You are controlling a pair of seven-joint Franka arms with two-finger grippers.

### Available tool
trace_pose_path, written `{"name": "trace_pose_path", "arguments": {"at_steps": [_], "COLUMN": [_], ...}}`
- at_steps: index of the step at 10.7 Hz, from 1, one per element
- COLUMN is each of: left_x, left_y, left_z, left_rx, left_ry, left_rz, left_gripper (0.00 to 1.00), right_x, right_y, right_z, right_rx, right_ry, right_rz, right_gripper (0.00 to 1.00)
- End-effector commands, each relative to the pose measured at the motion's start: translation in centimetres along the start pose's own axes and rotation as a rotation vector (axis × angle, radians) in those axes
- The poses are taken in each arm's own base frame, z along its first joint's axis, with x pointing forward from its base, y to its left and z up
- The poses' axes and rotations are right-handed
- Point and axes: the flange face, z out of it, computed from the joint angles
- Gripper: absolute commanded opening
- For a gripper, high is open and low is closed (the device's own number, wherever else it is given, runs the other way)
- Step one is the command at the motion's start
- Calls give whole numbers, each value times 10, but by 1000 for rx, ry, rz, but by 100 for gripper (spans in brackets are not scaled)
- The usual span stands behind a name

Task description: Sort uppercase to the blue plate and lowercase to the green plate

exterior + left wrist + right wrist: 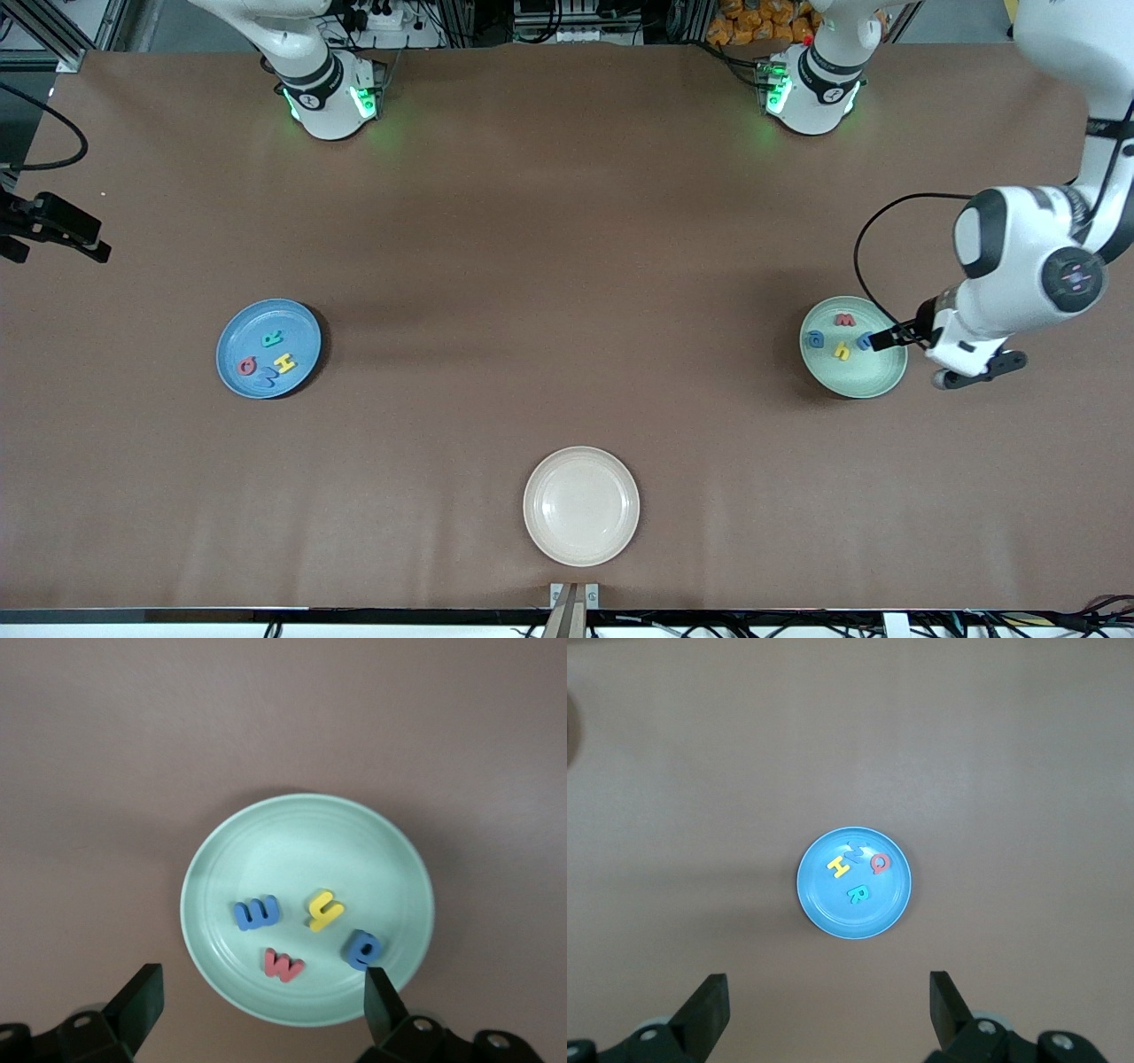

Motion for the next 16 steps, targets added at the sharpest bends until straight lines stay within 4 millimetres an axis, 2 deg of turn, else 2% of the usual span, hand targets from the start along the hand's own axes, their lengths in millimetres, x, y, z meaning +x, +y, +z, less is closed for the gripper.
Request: {"name": "trace_pose_path", "arguments": {"at_steps": [1,4,6,7,8,9,11,12,15,16], "left_x": [-14,-19,-35,-43,-46,-53,-60,-66,-69,-71], "left_y": [-3,-4,-8,-11,-13,-14,-8,4,9,14], "left_z": [-82,-192,-263,-289,-306,-318,-322,-324,-320,-319], "left_rx": [-64,-77,-90,-103,-108,-113,-103,-94,-38,-30], "left_ry": [64,52,97,146,175,180,173,178,173,173], "left_rz": [-48,-35,-6,-2,1,3,18,44,111,207], "left_gripper": [100,100,100,100,100,100,100,100,100,100], "right_x": [3,3,3,3,3,3,3,3,3,3], "right_y": [4,4,4,5,5,5,5,5,5,5], "right_z": [-4,-5,-5,-5,-5,-5,-5,-5,-5,-5], "right_rx": [5,6,5,5,5,5,5,5,5,5], "right_ry": [4,6,6,6,6,6,6,6,6,7], "right_rz": [2,2,2,4,4,4,4,4,4,4], "right_gripper": [100,100,100,100,100,100,100,100,100,100]}}
